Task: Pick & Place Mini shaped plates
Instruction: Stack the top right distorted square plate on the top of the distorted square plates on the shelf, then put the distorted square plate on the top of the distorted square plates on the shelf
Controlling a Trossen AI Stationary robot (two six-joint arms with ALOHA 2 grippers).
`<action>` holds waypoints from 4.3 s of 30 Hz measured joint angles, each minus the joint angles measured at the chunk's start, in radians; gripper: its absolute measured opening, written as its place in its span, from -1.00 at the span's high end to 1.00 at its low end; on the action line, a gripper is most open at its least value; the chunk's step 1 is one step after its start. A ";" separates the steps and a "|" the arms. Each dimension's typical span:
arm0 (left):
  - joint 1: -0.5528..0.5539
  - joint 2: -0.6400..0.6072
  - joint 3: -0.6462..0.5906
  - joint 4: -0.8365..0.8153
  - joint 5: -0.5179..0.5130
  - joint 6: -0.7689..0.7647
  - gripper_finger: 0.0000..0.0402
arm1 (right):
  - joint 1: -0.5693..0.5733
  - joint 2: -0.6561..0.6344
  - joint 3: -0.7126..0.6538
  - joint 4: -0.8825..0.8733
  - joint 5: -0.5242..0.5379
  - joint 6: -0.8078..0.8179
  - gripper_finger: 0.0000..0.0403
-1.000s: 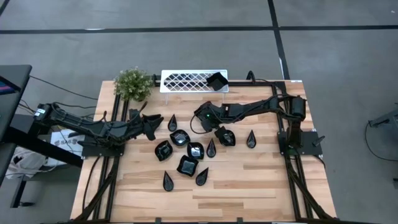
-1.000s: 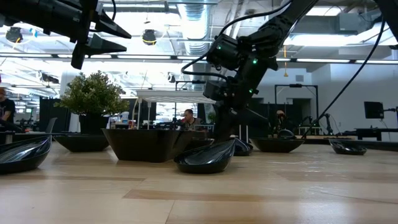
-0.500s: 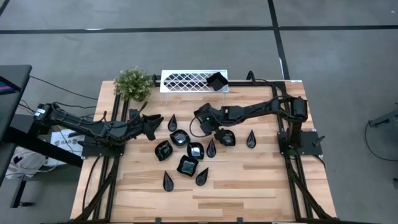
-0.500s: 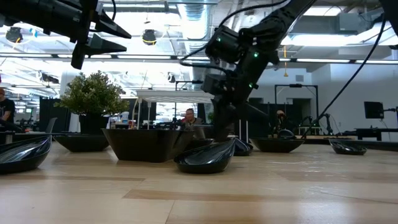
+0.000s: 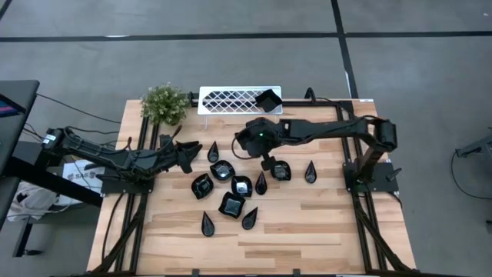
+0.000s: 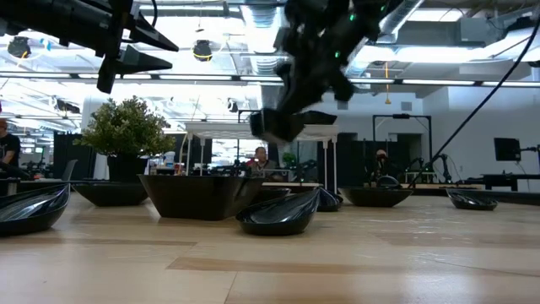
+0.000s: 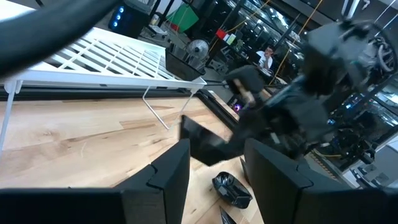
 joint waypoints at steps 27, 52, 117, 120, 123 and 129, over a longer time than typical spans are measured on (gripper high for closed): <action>0.000 0.000 0.000 0.015 0.000 -0.003 0.23 | -0.077 -0.289 0.146 -0.063 0.190 -0.142 1.00; 0.000 0.000 -0.001 0.061 0.067 -0.033 0.23 | -0.343 -0.131 0.145 -0.276 0.122 -0.465 1.00; -0.016 0.000 -0.002 -0.100 0.293 -0.163 0.23 | 0.081 -0.238 0.142 -0.182 0.003 0.552 0.54; -0.016 0.000 -0.002 -0.051 0.333 -0.187 0.23 | 0.145 -0.228 0.143 -0.117 0.022 0.599 0.54; -0.027 0.000 -0.001 -0.023 0.388 -0.187 0.23 | 0.199 -0.212 0.146 -0.035 0.063 0.618 0.56; -0.126 0.000 -0.001 0.052 0.400 -0.217 0.23 | 0.262 -0.211 0.144 -0.051 0.137 0.675 0.60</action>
